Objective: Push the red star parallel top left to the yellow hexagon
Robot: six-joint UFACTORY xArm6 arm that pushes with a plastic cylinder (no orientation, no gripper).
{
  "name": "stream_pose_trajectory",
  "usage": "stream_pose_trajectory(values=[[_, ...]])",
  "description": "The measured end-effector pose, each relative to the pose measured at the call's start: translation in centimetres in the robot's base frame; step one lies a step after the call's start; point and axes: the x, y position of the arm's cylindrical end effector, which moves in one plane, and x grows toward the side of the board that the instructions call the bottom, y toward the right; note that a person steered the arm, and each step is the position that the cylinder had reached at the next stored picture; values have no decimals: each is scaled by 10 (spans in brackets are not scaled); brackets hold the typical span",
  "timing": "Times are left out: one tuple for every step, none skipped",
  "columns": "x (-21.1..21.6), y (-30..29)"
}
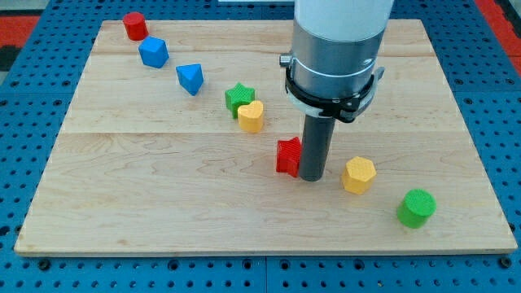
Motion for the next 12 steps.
stream_pose_trajectory(values=[[-12,-3],[-15,-4],[-13,-3],[-12,-3],[46,-8],[35,-31],[23,-41],[13,-41],[2,-59],[-7,-67],[-16,-64],[-16,-40]])
